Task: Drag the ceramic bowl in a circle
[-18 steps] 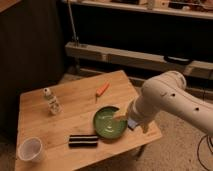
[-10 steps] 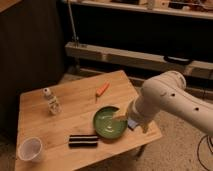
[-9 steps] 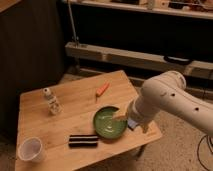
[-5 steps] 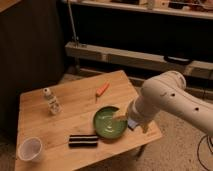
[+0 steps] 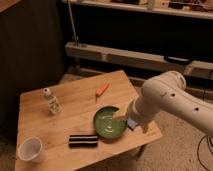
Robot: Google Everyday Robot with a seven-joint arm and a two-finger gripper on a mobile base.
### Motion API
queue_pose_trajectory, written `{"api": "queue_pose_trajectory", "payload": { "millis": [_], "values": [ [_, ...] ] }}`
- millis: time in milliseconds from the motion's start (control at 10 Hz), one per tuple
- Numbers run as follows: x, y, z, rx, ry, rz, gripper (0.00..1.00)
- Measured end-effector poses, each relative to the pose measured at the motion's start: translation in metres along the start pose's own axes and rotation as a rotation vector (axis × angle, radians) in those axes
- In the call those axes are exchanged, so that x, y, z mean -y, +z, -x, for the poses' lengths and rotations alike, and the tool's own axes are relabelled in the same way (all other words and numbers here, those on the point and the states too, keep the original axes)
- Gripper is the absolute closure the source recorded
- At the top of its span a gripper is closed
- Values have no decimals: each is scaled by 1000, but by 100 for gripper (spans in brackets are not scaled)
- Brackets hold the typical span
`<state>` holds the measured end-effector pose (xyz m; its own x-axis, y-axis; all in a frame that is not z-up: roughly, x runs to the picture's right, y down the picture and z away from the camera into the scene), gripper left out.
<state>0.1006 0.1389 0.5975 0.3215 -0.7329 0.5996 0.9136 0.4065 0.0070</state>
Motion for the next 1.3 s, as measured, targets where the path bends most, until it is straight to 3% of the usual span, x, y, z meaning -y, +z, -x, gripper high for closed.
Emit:
{"api": "queue_pose_trajectory", "payload": {
  "millis": [700,800,1000,1100,1300],
  "values": [
    [0,-1,-1,-10,3,-4,20],
    [0,0,-4,-40,20,-29,20],
    [2,17,-12,-180,49,-106,20],
    [0,30,-17,-213,48,-135,20],
    [1,61,-36,-222,14,-197,20]
  ]
}}
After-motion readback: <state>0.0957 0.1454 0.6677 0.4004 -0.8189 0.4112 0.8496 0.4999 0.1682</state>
